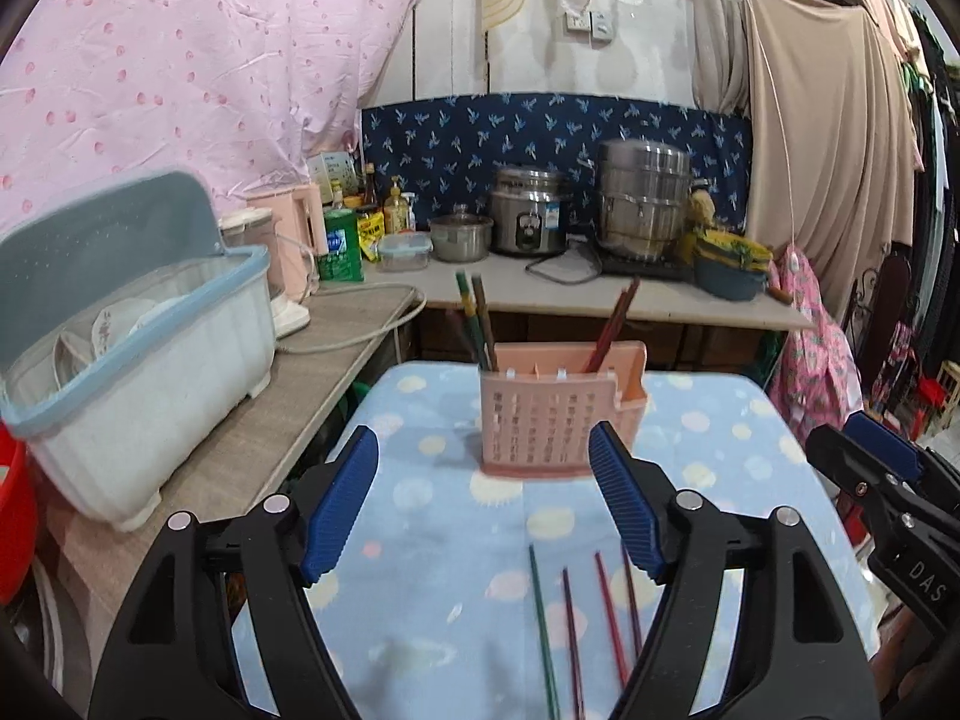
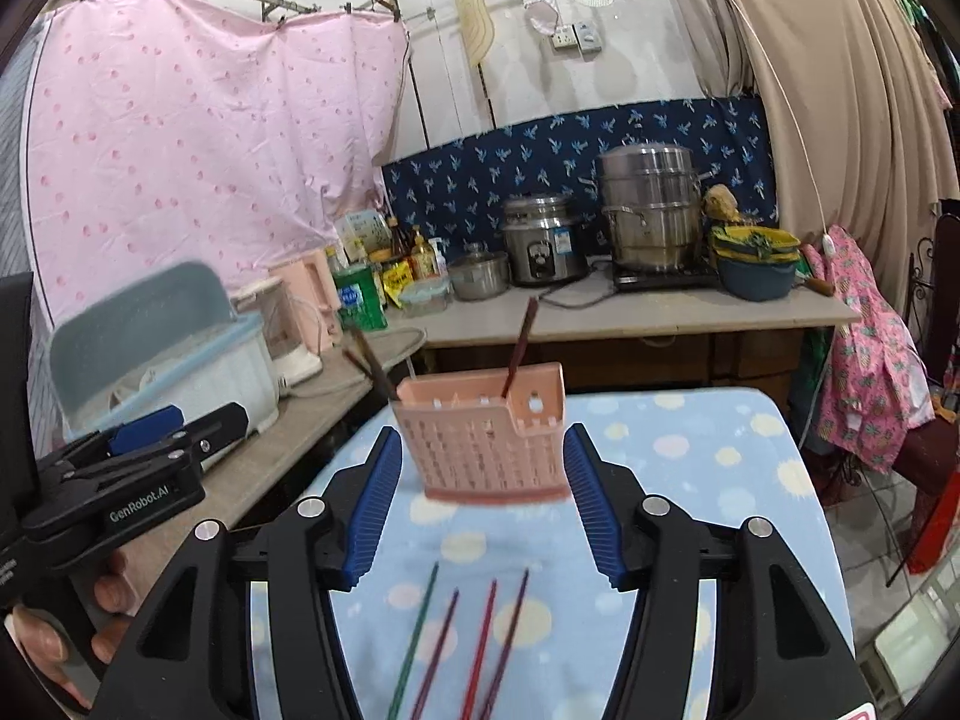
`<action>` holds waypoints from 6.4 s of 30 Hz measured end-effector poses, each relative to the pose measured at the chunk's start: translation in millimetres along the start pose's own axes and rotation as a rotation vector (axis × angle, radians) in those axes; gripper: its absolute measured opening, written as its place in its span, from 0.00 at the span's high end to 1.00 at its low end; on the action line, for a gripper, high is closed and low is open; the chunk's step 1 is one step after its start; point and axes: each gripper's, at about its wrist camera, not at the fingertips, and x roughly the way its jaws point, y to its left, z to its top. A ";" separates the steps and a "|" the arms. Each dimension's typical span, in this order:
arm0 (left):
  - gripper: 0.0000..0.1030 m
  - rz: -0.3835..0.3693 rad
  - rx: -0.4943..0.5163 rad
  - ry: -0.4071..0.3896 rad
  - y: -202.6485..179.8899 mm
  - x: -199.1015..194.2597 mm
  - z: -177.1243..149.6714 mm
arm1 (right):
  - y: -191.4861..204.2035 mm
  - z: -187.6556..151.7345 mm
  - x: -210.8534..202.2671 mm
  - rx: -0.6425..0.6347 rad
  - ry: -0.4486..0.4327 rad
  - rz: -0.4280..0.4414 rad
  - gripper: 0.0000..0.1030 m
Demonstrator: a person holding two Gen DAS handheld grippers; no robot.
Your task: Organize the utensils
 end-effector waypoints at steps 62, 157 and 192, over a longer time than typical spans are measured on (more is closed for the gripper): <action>0.33 -0.009 -0.051 0.366 11.7 9.0 -186.2 | 8.3 -208.6 29.4 0.023 0.439 -0.144 0.93; 0.94 -0.100 -0.125 -0.128 8.5 32.6 165.9 | -9.2 160.2 44.0 0.117 -0.173 0.085 0.99; 0.93 0.127 -0.129 0.123 127.7 20.0 2.8 | 6.8 -53.5 69.7 -0.012 0.233 0.102 0.79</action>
